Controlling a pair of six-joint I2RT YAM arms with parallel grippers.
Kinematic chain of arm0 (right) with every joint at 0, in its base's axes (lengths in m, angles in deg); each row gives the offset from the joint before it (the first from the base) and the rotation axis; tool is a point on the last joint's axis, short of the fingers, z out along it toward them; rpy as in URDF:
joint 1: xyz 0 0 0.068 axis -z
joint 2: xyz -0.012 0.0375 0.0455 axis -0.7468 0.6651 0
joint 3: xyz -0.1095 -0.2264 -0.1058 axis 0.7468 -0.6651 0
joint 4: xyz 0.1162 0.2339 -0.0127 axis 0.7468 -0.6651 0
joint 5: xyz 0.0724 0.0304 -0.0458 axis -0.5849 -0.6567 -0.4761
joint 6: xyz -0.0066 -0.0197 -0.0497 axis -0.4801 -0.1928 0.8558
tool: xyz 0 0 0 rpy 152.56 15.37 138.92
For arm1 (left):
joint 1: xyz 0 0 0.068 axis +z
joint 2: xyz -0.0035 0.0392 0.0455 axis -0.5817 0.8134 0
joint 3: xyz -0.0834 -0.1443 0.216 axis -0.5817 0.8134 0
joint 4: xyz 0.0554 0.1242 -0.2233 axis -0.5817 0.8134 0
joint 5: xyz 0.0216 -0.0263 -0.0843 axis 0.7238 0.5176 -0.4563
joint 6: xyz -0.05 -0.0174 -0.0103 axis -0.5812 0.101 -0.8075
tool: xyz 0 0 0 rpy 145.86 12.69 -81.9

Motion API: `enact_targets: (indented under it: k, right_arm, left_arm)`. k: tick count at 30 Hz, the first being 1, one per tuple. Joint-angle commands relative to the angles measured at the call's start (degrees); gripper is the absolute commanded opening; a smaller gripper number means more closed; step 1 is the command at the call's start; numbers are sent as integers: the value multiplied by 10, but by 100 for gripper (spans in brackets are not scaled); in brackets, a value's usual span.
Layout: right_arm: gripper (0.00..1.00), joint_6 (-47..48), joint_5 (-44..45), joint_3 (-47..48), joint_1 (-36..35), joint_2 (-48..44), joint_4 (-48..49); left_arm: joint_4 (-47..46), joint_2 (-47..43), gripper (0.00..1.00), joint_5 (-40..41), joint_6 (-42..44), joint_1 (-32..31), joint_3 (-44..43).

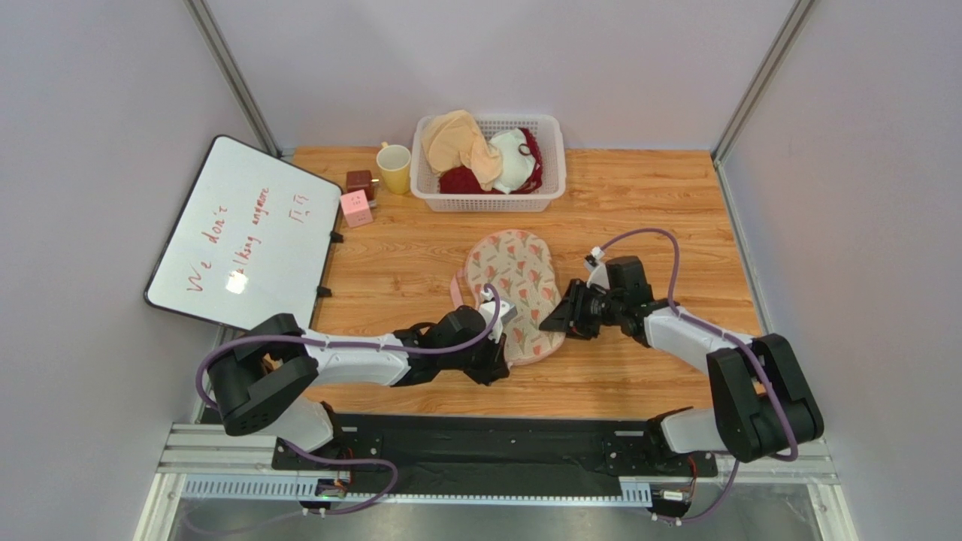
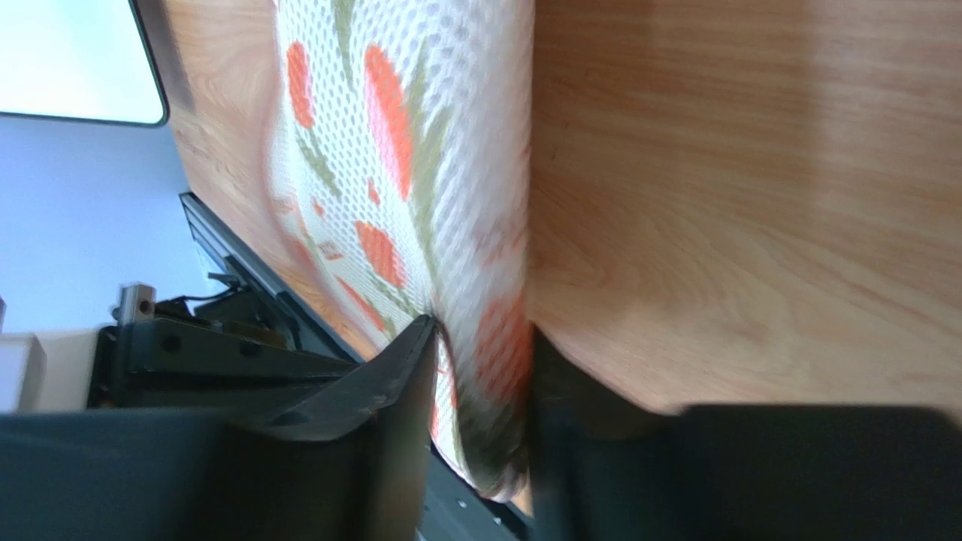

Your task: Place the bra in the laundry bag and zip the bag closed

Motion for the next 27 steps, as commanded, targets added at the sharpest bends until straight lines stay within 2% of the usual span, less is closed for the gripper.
enact_targets:
  k: [1, 3, 5, 6, 7, 8, 10, 14, 20, 23, 27]
  right_arm:
    - [56, 22, 27, 53, -12, 28, -54]
    - [63, 8, 34, 42, -15, 14, -76]
    - [81, -18, 60, 21, -21, -30, -89]
    - [84, -28, 68, 10, -21, -44, -93]
    - [94, -35, 80, -14, -22, -61, -93]
    - [95, -47, 83, -26, -22, -74, -94]
    - [96, -60, 83, -64, -22, -109, -86]
    - [97, -128, 52, -131, -30, -144, -9]
    - [96, -194, 106, -162, -115, -204, 36]
    - [94, -233, 143, -177, -132, -222, 74]
    - [81, -265, 186, -193, -132, -236, 96]
  left_arm:
    - [-53, 8, 0, -12, -46, -8, 7]
    - [-73, 19, 0, -19, -56, -9, 3]
    - [-80, 28, 0, -23, -61, -9, -6]
    - [-84, 31, 0, -25, -62, -9, -8]
    - [-87, 31, 0, -25, -64, -9, -8]
    - [-92, 33, 0, -25, -64, -9, -9]
    - [-102, 38, 0, -29, -65, -9, -11]
    - [-111, 47, 0, -34, -65, -13, -23]
    - [-110, 59, 0, -30, -66, -27, -36]
    - [-110, 59, 0, -28, -67, -37, -38]
    - [-104, 54, 0, -26, -72, -42, -35]
